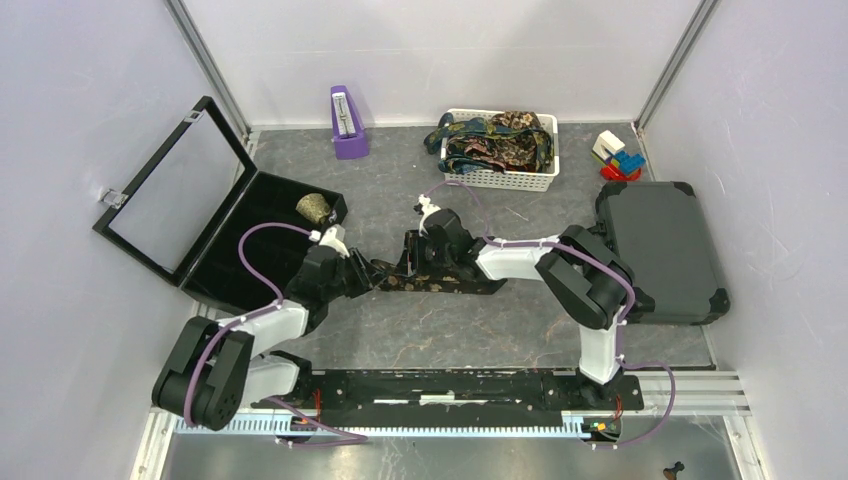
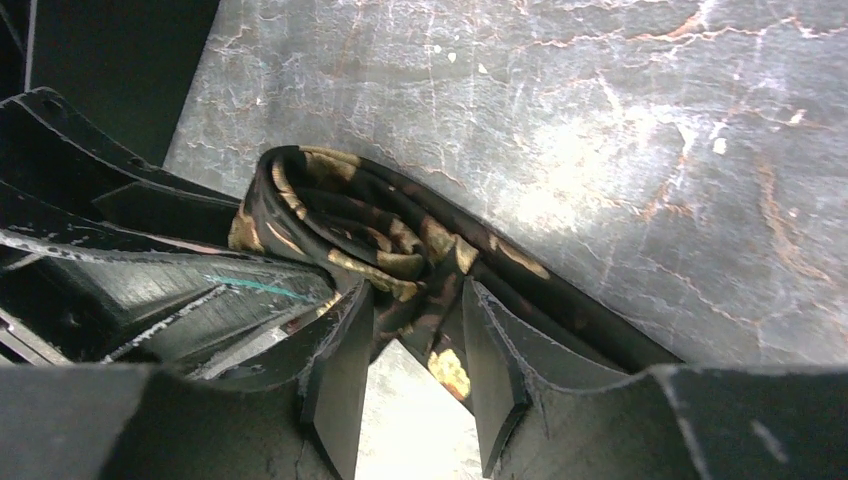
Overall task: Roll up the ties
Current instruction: Roll the tie at the center of the board.
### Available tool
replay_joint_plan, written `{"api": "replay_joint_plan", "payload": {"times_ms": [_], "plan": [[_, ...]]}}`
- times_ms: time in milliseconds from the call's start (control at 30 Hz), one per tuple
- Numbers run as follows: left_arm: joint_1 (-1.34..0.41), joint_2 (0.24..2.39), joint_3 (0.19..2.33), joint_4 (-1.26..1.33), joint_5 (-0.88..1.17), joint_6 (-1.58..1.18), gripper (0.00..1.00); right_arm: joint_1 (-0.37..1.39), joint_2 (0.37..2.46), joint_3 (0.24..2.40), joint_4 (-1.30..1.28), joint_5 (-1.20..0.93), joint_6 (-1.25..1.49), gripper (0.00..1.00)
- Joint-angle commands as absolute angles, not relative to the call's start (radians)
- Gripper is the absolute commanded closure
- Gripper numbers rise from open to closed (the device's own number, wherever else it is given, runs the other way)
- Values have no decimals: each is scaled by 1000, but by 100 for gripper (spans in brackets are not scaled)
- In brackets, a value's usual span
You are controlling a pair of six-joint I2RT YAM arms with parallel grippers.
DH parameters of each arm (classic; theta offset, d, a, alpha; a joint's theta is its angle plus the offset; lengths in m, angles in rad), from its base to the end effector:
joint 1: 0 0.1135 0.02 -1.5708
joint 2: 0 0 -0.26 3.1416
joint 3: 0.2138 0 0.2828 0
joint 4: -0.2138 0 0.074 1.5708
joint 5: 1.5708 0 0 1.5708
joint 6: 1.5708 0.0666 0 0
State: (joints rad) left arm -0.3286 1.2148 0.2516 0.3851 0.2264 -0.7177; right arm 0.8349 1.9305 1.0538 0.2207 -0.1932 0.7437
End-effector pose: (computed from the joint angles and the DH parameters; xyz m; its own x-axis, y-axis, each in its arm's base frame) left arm 0.2344 -0.0957 0.0887 -0.7135 -0.4338 -0.5502 0.0308 0.7651 -0.6432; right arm 0.2891 0.3383 0.0978 -0.8630 0.0369 -0.5039 -0.3333 0.7079 0.6227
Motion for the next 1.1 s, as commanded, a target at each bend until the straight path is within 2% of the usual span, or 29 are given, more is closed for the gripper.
{"api": "replay_joint_plan", "payload": {"times_ms": [0,233,467,800,1067], "plan": [[-334,1158,290,251,165,-683,81,828,1849,1050,165,-173,701,53],[-393,1096,331,104,55,-687,84,830,1746,1013,153,-160,692,50],[-520,1042,387,-98,-165,-732,85,853,1691,946,196,-165,719,56],[-676,962,433,-284,-364,-804,87,933,1757,942,279,-177,761,61],[-699,904,406,-323,-368,-811,87,924,1813,946,268,-135,702,62]]}}
